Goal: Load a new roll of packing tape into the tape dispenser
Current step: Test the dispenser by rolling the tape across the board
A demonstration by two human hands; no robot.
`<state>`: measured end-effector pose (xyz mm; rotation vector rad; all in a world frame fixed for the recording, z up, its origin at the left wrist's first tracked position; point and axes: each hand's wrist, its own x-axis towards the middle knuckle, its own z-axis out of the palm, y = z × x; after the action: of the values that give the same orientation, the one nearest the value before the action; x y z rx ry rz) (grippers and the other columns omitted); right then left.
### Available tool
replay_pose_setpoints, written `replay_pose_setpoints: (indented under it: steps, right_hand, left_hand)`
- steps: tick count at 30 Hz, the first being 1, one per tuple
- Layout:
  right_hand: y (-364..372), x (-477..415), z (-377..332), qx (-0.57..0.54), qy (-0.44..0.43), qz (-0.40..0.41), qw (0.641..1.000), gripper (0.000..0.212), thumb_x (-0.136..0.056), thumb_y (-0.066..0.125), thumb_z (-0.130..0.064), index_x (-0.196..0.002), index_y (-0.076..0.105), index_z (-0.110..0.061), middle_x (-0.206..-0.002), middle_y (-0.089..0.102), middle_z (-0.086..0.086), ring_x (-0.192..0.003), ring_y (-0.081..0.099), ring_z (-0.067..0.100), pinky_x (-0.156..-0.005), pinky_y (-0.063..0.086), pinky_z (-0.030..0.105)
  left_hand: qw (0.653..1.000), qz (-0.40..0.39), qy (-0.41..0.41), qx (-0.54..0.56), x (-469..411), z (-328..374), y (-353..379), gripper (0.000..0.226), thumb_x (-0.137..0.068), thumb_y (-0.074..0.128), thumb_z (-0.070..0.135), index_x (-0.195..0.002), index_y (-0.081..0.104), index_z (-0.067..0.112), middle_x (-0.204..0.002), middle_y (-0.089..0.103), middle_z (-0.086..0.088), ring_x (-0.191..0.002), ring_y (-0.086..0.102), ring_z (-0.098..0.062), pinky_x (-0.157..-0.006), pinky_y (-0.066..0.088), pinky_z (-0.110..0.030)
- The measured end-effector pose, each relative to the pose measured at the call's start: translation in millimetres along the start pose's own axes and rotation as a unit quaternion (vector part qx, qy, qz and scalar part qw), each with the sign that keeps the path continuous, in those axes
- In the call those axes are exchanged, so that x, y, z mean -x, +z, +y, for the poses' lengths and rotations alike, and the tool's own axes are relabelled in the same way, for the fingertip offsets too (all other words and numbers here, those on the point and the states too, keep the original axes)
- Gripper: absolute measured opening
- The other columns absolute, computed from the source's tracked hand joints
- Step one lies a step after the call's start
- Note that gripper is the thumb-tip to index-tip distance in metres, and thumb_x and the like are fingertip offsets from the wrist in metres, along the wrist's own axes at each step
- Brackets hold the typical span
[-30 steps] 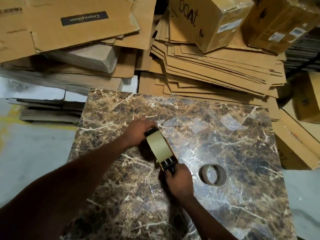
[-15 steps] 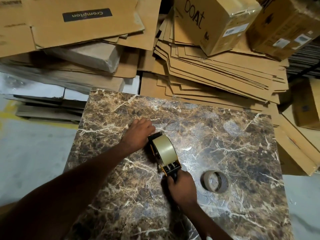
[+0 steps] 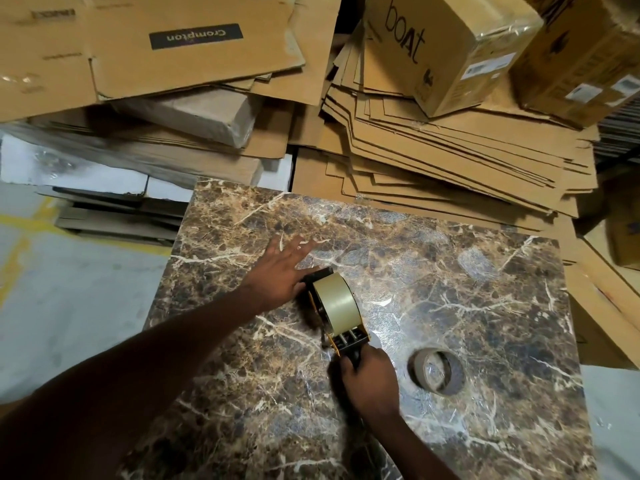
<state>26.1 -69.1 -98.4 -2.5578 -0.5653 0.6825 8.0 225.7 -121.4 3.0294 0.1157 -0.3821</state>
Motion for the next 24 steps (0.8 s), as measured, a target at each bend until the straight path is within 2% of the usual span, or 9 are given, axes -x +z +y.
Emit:
replay_pose_setpoints:
  steps: [3,7,10,13,15,17,21,24]
  right_hand:
    - [-1.7,2.0,-3.1,0.014,-0.015,0.007,1.000,0.025,-0.089,0.062,-0.037,-0.080,0.063,-0.013,-0.074,0.064,0.004,-0.066,0.058,0.022,-0.062,0.049,0.035]
    - [-3.7,3.6,-4.1,0.025,-0.025,0.013,0.999,0.023,-0.091,0.062,-0.035,-0.082,0.063,-0.014,-0.075,0.066,0.004,-0.066,0.058,0.023,-0.060,0.044,0.033]
    - [-6.9,4.5,-5.3,0.046,-0.038,0.012,0.998,0.026,-0.092,0.059,-0.039,-0.086,0.064,-0.014,-0.078,0.069,0.005,-0.070,0.063,0.026,-0.064,0.051,0.037]
    - [-10.0,7.0,-7.7,0.056,-0.043,0.012,0.997,0.027,-0.093,0.059,-0.039,-0.091,0.066,-0.013,-0.083,0.071,0.007,-0.076,0.066,0.029,-0.067,0.050,0.038]
    - [-12.4,10.0,-5.4,0.069,-0.044,0.007,0.997,0.027,-0.093,0.058,-0.040,-0.093,0.067,-0.014,-0.086,0.072,0.008,-0.080,0.068,0.029,-0.069,0.049,0.037]
    - [-16.4,14.4,-0.9,0.087,-0.045,-0.003,0.995,0.029,-0.093,0.056,-0.042,-0.097,0.067,-0.015,-0.089,0.073,0.007,-0.083,0.069,0.028,-0.071,0.051,0.037]
    - [-24.2,29.2,9.3,0.103,-0.043,-0.017,0.994,0.030,-0.092,0.055,-0.043,-0.098,0.066,-0.015,-0.089,0.073,0.006,-0.083,0.069,0.027,-0.071,0.053,0.037]
    - [-27.8,46.8,20.3,0.108,-0.033,-0.027,0.993,0.029,-0.091,0.054,-0.042,-0.096,0.067,-0.017,-0.088,0.073,0.005,-0.080,0.069,0.026,-0.070,0.054,0.037]
  left_hand:
    - [0.999,-0.020,-0.031,0.005,12.3,-0.6,11.2,0.058,-0.110,0.034,0.055,-0.164,0.015,0.042,-0.175,-0.014,-0.009,-0.163,-0.009,-0.035,-0.124,0.001,-0.075]
    - [0.995,-0.028,-0.071,0.059,15.7,5.8,13.1,0.060,-0.109,0.037,0.048,-0.164,0.013,0.049,-0.177,-0.014,-0.006,-0.162,-0.017,-0.032,-0.123,-0.005,-0.075]
    - [0.995,-0.027,-0.075,0.065,15.2,7.6,11.3,0.062,-0.108,0.038,0.046,-0.164,0.011,0.050,-0.177,-0.013,-0.006,-0.163,-0.016,-0.032,-0.123,-0.005,-0.075]
    - [0.994,-0.029,-0.085,0.065,15.1,9.0,10.7,0.059,-0.110,0.035,0.047,-0.162,0.007,0.055,-0.177,-0.012,-0.005,-0.163,-0.015,-0.033,-0.123,-0.004,-0.076]
    - [0.992,-0.040,-0.097,0.066,15.0,12.2,7.8,0.052,-0.110,0.017,0.060,-0.160,0.006,0.059,-0.176,-0.013,-0.003,-0.162,-0.015,-0.034,-0.123,-0.004,-0.076]
    - [0.990,-0.049,-0.107,0.071,14.2,15.0,4.1,0.059,-0.102,-0.002,0.071,-0.159,0.008,0.062,-0.176,-0.013,-0.002,-0.162,-0.015,-0.034,-0.123,-0.004,-0.076]
    - [0.987,-0.057,-0.128,0.082,13.2,19.6,2.0,0.060,-0.102,0.010,0.078,-0.159,0.014,0.060,-0.177,-0.011,-0.003,-0.162,-0.015,-0.035,-0.122,-0.005,-0.077]
    - [0.980,-0.062,-0.150,0.119,12.9,29.2,-0.6,0.075,-0.091,0.018,0.093,-0.158,0.021,0.059,-0.176,-0.012,-0.003,-0.161,-0.016,-0.035,-0.122,-0.007,-0.077]
